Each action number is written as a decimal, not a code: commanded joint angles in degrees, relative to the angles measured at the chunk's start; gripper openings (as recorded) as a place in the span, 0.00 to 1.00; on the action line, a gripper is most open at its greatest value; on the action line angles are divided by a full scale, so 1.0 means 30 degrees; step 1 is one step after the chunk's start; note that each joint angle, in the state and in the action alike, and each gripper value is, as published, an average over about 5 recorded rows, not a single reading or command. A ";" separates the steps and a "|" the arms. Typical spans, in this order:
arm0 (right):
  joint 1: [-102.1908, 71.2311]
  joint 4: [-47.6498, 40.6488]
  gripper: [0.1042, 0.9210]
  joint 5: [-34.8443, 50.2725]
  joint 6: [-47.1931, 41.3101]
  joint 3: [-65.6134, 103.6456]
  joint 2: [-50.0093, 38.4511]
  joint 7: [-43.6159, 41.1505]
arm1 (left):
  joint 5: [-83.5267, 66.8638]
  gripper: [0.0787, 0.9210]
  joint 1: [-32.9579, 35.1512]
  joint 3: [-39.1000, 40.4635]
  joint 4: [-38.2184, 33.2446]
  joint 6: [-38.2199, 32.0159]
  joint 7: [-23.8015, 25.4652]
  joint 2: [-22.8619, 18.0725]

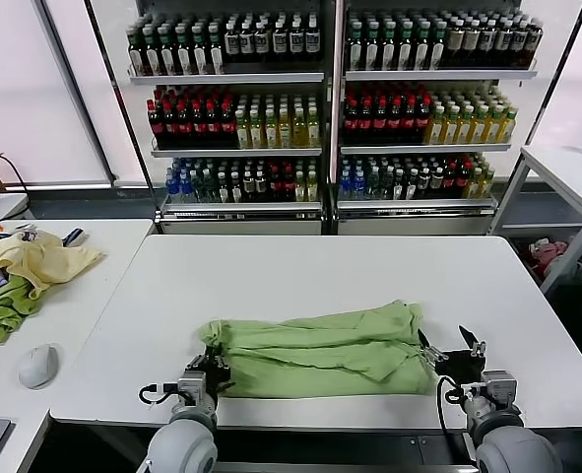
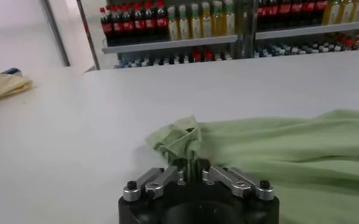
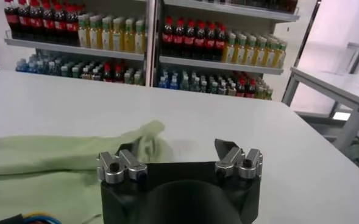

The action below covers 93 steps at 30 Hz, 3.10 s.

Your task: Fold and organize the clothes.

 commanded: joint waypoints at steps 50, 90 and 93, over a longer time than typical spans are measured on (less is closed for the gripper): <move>0.1403 -0.0550 0.88 0.0323 0.0142 -0.0817 -0.0585 -0.0063 | -0.7214 0.07 -0.4418 0.4037 -0.1695 -0.0749 0.0129 -0.1980; 0.1920 -0.1083 0.88 0.0204 0.0163 -0.0962 -0.0439 -0.0031 | -0.1611 0.88 -0.1569 -0.0137 0.1692 -0.2036 0.0936 0.0828; 0.1951 -0.1060 0.88 0.0205 0.0140 -0.0948 -0.0407 -0.0019 | -0.1713 0.88 -0.1386 0.0133 0.1356 -0.1800 0.0951 0.0726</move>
